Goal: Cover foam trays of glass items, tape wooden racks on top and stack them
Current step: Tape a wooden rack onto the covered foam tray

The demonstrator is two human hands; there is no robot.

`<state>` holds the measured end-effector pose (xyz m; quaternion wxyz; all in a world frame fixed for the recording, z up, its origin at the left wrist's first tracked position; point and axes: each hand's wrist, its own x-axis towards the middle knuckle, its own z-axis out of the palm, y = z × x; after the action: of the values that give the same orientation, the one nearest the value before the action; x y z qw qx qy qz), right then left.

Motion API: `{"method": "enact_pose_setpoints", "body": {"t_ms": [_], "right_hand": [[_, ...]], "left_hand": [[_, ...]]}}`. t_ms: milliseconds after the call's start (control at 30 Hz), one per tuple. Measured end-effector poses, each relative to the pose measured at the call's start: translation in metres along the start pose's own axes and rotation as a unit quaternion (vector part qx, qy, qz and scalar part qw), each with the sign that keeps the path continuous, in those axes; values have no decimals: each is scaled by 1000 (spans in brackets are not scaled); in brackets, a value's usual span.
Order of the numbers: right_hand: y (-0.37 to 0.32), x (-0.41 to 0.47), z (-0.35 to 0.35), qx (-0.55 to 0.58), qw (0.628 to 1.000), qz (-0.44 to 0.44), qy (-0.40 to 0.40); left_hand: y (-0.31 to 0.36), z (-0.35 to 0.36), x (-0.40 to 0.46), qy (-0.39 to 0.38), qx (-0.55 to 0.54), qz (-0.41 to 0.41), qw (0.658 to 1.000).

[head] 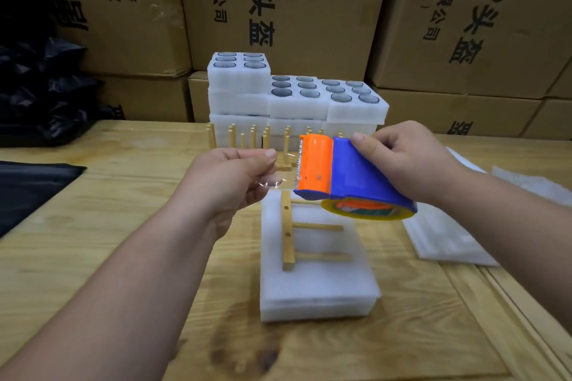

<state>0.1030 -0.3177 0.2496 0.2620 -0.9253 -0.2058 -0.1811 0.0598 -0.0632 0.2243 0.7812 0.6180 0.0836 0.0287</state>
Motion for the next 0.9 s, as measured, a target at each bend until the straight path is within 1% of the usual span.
{"method": "enact_pose_setpoints", "body": {"t_ms": [133,300,400,500,667,833,900], "right_hand": [[2,9,-14,-38,999,-24,-14],[14,8,-23,-79,996,-18,-45],[29,7,-29,-97,993,-3,-64],[38,7,-34,-96,991,9,-93],[28,18,-39,-114,982,20,-149],[13,35,-42,-197,963,-1,-182],[10,39,-40,-212,958,-3,-191]], "left_hand": [[-4,-10,3,27,-36,1,999],[-13,-41,9,80,-51,-9,995],[-22,-60,10,90,-44,-18,995],[-37,-65,11,75,-40,-48,995],[-66,-60,16,85,-78,-115,987],[-94,-55,17,97,-105,-171,975],[-102,-53,17,103,-109,-187,971]]}}
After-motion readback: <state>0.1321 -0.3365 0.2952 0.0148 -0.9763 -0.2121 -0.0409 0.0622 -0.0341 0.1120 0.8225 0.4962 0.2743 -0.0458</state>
